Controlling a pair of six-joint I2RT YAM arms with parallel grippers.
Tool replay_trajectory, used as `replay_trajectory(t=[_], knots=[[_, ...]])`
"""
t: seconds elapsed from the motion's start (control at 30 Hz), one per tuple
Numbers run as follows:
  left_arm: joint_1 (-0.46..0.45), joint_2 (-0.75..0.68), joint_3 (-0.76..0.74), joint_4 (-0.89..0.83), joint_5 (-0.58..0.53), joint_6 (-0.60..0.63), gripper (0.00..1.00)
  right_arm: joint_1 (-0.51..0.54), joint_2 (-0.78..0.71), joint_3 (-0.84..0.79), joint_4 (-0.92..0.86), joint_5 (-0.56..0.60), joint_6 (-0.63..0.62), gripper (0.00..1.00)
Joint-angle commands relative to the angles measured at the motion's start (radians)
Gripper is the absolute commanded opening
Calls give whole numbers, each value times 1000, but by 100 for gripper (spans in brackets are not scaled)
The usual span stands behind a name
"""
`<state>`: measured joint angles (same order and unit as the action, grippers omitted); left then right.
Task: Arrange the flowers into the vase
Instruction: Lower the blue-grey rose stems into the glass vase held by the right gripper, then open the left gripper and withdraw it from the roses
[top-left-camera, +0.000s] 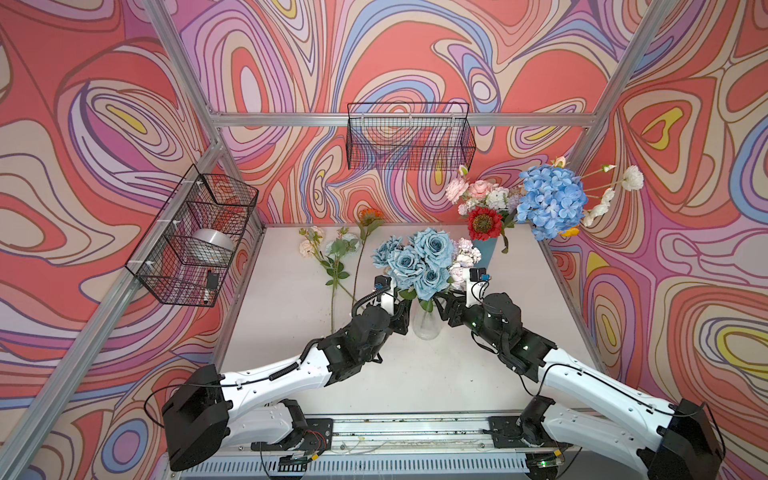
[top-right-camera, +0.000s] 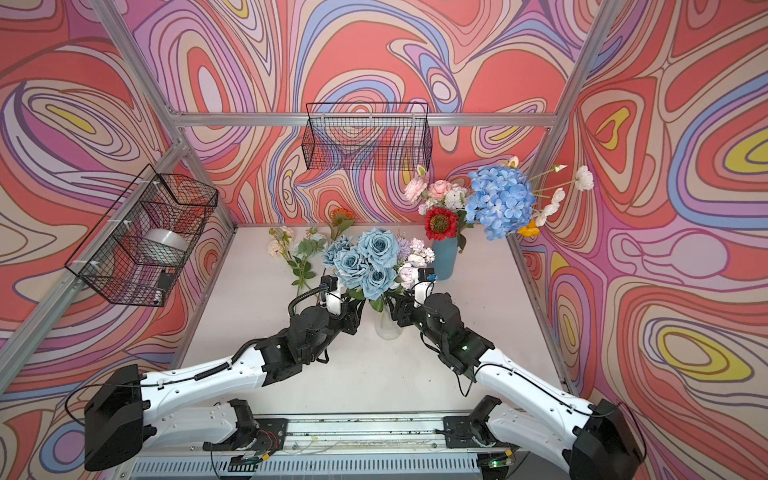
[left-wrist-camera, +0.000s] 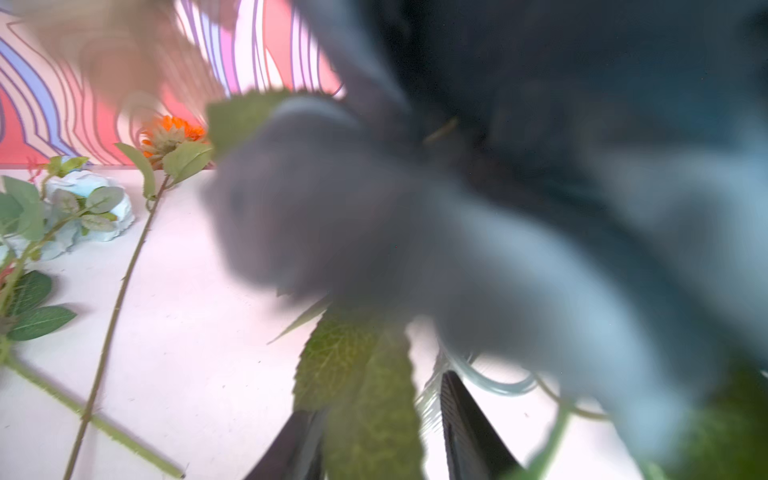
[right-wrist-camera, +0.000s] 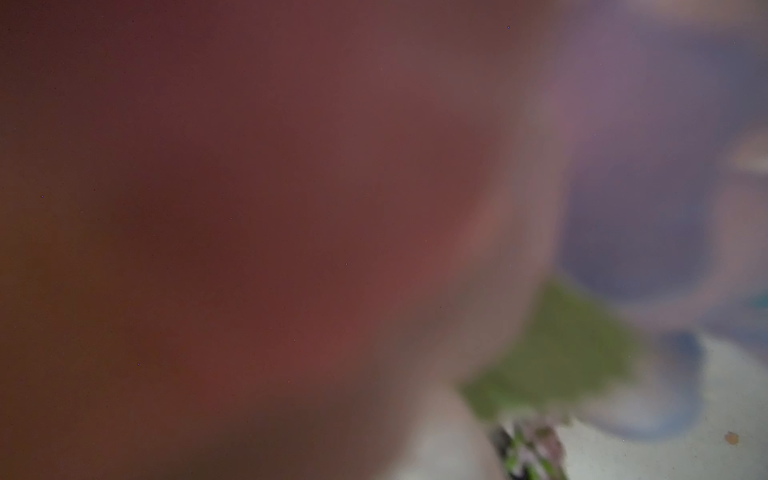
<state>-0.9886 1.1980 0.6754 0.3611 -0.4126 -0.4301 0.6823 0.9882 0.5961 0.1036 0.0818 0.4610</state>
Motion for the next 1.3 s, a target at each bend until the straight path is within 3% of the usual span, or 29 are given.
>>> replay_trajectory(t=[0.0, 0.17, 0.27, 0.37, 0.4, 0.7, 0.9, 1.27], knots=[[-3, -8, 41, -45, -62, 21, 49, 2, 4, 13, -35, -47, -25, 62], [14, -27, 75, -53, -81, 78, 56, 2, -27, 5, -56, -80, -43, 69], [42, -32, 97, -62, -66, 87, 59, 2, -15, 18, -55, -97, -59, 79], [95, -30, 115, -71, 21, 69, 59, 2, 18, 25, -17, -109, -63, 98], [114, -25, 122, -74, 53, 65, 59, 2, 29, 27, 0, -111, -62, 98], [146, 10, 186, -75, 145, 114, 60, 3, 131, 69, 139, -68, -103, 98], [154, -19, 171, -64, 133, 108, 62, 3, 183, 82, 186, -60, -155, 97], [178, -103, 202, -164, 112, 110, 64, 9, 236, 36, 317, 60, -172, 88]])
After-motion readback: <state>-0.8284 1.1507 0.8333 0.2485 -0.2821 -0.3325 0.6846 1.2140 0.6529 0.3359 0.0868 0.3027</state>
